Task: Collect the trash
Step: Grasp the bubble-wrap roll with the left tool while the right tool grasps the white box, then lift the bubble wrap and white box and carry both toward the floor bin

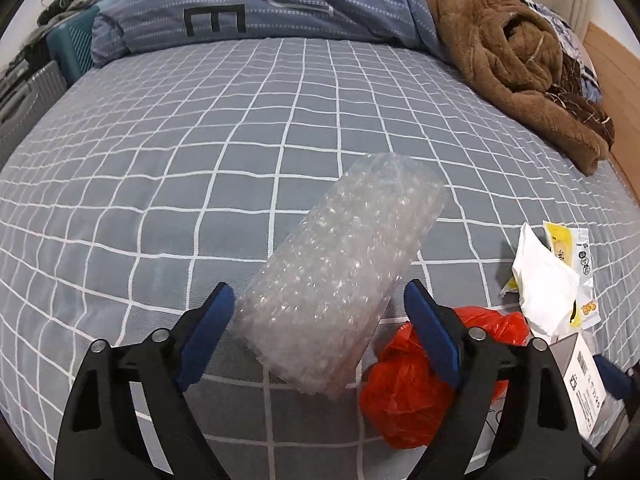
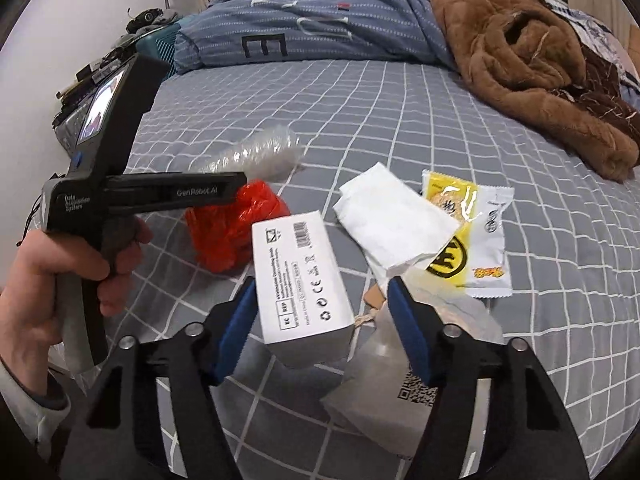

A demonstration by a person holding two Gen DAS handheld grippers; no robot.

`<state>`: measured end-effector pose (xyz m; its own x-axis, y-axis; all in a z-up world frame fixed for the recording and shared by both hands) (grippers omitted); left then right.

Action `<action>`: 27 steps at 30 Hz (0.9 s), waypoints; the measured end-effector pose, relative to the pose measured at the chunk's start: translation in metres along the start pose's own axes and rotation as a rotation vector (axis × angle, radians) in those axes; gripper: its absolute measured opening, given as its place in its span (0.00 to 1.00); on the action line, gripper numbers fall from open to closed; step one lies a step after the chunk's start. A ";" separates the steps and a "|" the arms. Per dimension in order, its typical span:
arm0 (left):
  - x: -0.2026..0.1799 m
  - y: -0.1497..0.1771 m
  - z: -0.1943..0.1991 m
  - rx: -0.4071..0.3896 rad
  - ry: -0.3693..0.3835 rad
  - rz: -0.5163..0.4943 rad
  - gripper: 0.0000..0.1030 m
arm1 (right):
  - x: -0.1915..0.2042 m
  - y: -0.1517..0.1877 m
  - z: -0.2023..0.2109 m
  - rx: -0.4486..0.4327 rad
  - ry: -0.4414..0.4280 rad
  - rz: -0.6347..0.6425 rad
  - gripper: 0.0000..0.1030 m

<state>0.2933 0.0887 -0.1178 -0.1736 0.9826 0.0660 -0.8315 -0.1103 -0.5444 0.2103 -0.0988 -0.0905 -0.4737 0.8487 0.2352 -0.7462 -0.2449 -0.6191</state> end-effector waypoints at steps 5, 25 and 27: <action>0.000 -0.001 0.000 -0.007 0.016 -0.002 0.62 | 0.001 0.002 -0.004 0.023 -0.027 0.002 0.42; 0.003 0.000 0.008 -0.021 -0.007 0.015 0.29 | -0.002 0.005 -0.013 0.035 -0.013 -0.054 0.39; 0.005 0.000 0.010 -0.018 -0.009 0.018 0.29 | -0.002 0.004 -0.010 0.031 -0.004 -0.051 0.39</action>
<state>0.2870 0.0917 -0.1095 -0.1927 0.9792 0.0635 -0.8189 -0.1248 -0.5602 0.2130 -0.0969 -0.1011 -0.4366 0.8586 0.2687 -0.7836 -0.2161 -0.5825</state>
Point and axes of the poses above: each gripper's, at about its wrist camera, not at the fingertips, and z roughly against the way its jaws point, x to its left, y to its underside, the point moved 2 cm from there along -z, roughly the way its jaws point, and after that the axes turned 9 degrees about -y, right-handed, at the moved point
